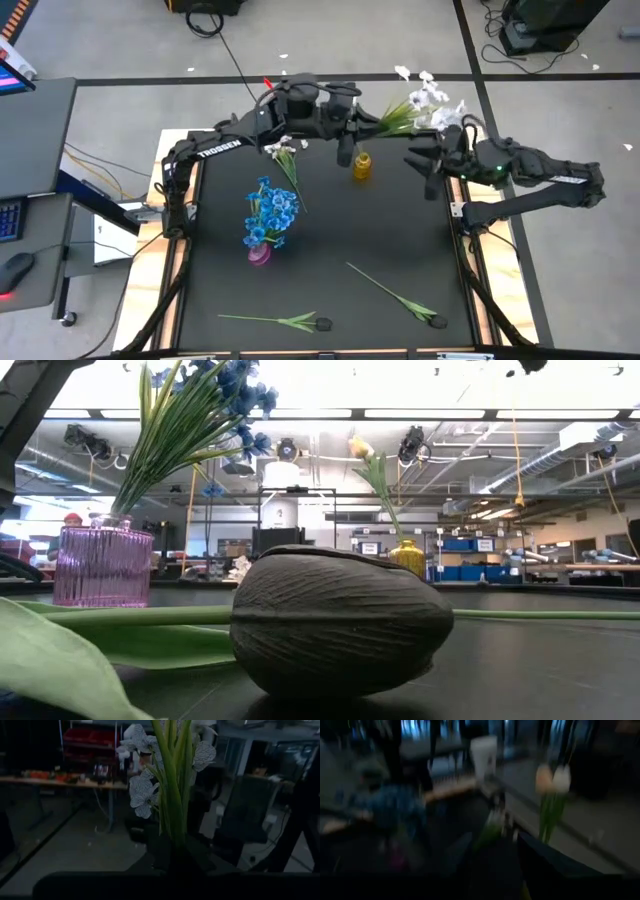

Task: Sort flowers into vase by color
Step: Put the bottom white flowers into the yellow vase

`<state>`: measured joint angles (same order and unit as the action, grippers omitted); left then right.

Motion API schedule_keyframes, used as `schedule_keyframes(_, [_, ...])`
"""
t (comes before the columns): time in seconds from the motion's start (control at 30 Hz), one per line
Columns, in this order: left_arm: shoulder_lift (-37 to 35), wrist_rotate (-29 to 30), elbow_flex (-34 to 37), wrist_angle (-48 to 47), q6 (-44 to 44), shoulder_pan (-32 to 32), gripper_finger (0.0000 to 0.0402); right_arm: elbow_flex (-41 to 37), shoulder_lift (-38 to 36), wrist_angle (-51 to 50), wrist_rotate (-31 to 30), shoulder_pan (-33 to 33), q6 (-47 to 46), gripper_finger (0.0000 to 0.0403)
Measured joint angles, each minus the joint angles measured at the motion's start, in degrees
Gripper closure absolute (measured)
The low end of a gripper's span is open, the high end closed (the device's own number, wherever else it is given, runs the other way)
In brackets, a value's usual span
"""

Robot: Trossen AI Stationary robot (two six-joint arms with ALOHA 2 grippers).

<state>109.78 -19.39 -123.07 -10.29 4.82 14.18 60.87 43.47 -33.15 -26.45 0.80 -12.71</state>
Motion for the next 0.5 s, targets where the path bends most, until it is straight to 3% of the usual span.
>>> schedule_keyframes(0.23, [0.0, 0.0, 0.0, 3.4, 0.0, -0.6, 0.0372, -5.6, 0.2, 26.2, -0.5, 0.0, 13.1, 0.0242])
schedule_keyframes(0.5, [0.0, 0.0, 0.0, 4.6, -1.4, -1.3, 0.0372, -9.1, 2.8, 39.8, 1.2, 0.0, 18.2, 0.0242])
